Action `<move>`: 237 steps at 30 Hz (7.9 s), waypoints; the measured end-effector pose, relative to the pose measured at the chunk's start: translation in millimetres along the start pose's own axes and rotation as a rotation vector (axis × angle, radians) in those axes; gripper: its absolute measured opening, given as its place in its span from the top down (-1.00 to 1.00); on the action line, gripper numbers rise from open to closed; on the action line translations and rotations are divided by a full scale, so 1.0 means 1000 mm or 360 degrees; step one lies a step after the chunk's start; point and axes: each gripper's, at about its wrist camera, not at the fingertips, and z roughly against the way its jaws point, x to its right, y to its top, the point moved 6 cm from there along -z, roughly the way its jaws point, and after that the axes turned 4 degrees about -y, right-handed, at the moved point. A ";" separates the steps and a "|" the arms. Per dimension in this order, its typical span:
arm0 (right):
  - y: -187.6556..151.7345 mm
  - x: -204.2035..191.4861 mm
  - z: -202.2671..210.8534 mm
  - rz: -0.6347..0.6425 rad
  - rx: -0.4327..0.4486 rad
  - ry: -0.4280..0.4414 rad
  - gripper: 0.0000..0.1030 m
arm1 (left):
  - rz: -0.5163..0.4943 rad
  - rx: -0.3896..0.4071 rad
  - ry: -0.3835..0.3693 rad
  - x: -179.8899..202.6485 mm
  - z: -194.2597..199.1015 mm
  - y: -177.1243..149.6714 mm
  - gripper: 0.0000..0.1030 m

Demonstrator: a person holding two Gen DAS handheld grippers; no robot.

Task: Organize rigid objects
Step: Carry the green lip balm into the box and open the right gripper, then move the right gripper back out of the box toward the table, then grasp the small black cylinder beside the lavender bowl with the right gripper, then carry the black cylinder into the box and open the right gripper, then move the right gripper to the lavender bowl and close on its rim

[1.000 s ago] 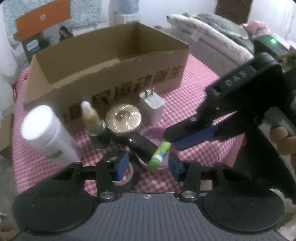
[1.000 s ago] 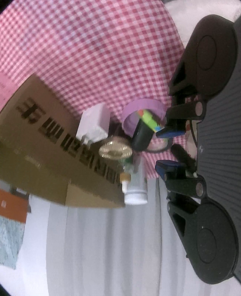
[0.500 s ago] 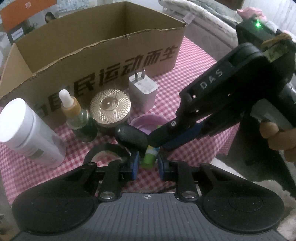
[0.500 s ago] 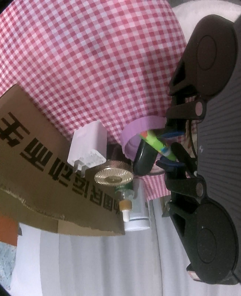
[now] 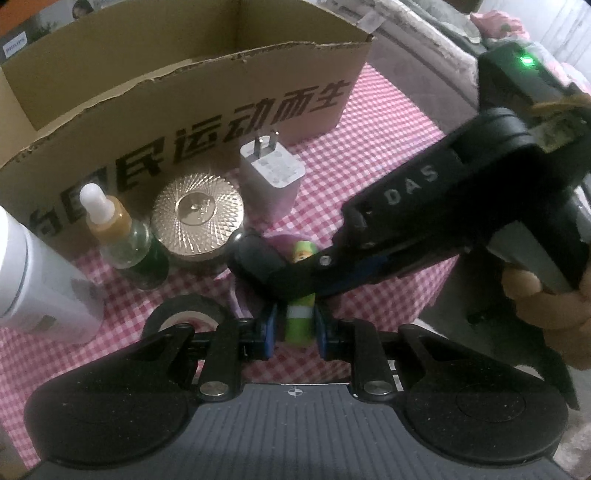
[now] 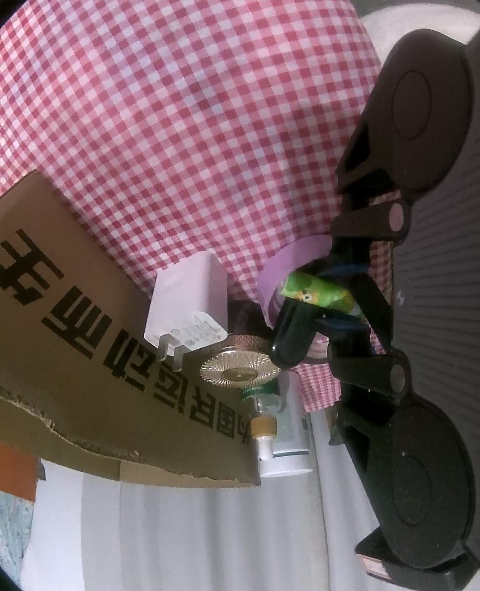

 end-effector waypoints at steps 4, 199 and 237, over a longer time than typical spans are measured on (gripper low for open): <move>-0.008 0.002 0.002 0.0046 0.0036 0.0032 0.63 | -0.0030 0.0014 0.0005 0.004 0.003 -0.001 0.71; 0.184 -0.193 -0.062 0.0790 -0.0121 0.0000 0.51 | 0.0347 0.0153 0.0492 -0.165 0.046 0.145 0.39; -0.015 -0.105 0.145 0.0796 0.0282 0.0459 0.50 | 0.0026 0.0494 0.0349 -0.006 0.102 0.020 0.12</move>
